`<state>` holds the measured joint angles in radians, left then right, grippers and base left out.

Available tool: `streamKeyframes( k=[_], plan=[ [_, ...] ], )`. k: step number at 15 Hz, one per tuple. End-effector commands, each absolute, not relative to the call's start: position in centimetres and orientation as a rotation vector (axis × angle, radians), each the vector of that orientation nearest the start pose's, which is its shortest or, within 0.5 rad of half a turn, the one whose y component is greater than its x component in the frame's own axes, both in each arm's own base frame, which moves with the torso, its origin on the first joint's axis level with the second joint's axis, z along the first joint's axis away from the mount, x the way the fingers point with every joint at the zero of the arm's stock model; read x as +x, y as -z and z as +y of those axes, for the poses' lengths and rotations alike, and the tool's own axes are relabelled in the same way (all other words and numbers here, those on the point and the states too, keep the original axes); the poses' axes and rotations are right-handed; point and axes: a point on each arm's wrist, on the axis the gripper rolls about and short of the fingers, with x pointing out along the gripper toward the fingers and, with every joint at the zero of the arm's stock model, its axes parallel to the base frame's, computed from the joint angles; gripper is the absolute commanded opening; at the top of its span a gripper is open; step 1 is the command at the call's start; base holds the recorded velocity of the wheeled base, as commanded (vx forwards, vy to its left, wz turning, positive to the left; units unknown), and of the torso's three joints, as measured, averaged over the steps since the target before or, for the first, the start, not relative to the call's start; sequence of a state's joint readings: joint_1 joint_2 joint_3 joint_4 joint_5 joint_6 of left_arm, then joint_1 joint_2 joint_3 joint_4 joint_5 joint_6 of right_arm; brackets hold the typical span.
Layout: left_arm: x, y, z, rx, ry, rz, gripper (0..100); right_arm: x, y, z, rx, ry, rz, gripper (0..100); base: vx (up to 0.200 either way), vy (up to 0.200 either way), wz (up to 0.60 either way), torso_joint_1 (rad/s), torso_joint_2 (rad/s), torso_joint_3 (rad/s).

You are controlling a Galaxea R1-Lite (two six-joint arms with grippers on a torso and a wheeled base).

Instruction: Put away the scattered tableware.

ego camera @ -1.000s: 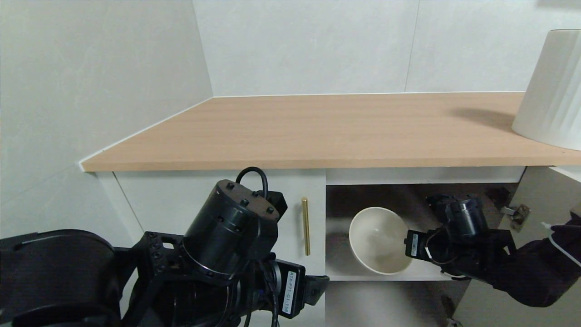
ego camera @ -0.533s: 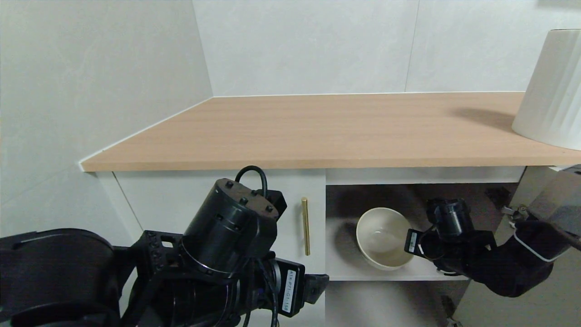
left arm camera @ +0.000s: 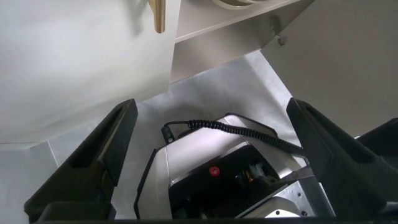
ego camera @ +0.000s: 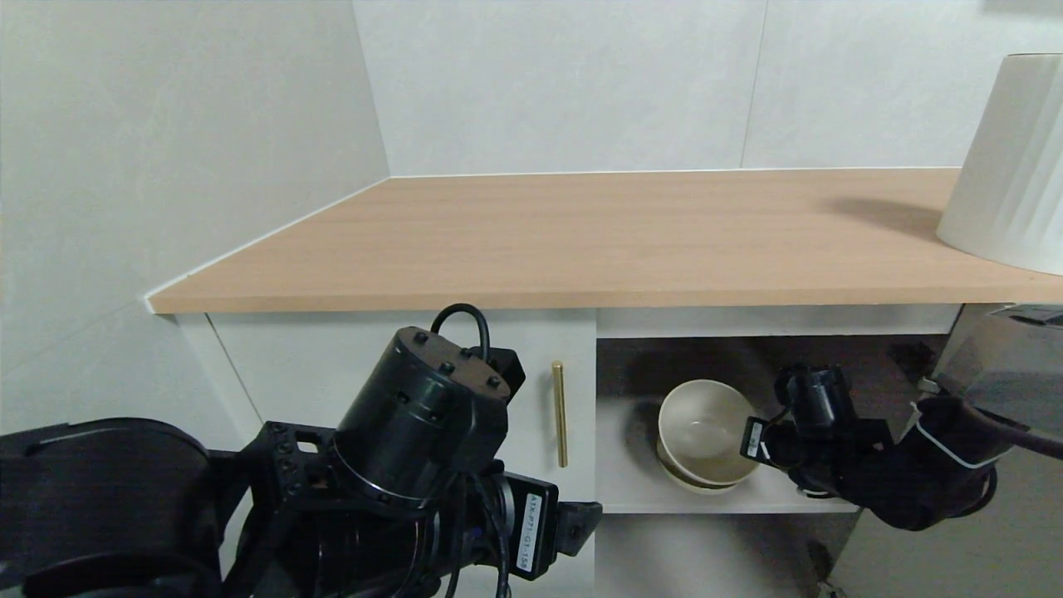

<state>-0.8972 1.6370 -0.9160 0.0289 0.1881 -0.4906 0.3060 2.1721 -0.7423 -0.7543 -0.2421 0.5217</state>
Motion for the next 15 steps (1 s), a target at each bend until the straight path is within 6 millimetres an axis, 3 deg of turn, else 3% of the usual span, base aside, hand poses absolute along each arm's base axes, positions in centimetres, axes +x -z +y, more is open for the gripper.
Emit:
streamKeyframes(
  k=[1,11,12,15],
  plan=[
    [17.55,-17.03,-21.32,-0.057,0.491,0.796,100,33.65,-1.61,9.98,0.317,0.115,0.655,0,0.000,0.000,0.00,0.000,0.00,0.000],
    [17.51,-17.11,-21.27,-0.059,0.492,0.794,100,33.78,-0.93,10.01,0.307,0.121,0.669,0,0.000,0.000,0.00,0.000,0.00,0.000],
    [17.51,-17.11,-21.27,-0.059,0.492,0.794,100,33.77,-0.99,10.06,0.307,0.119,0.668,100,0.000,0.000,0.00,0.000,0.00,0.000],
    [17.48,-17.20,-21.23,-0.062,0.492,0.792,100,33.73,-0.96,10.06,0.307,0.118,0.670,100,0.000,0.000,0.00,0.000,0.00,0.000]
  ],
)
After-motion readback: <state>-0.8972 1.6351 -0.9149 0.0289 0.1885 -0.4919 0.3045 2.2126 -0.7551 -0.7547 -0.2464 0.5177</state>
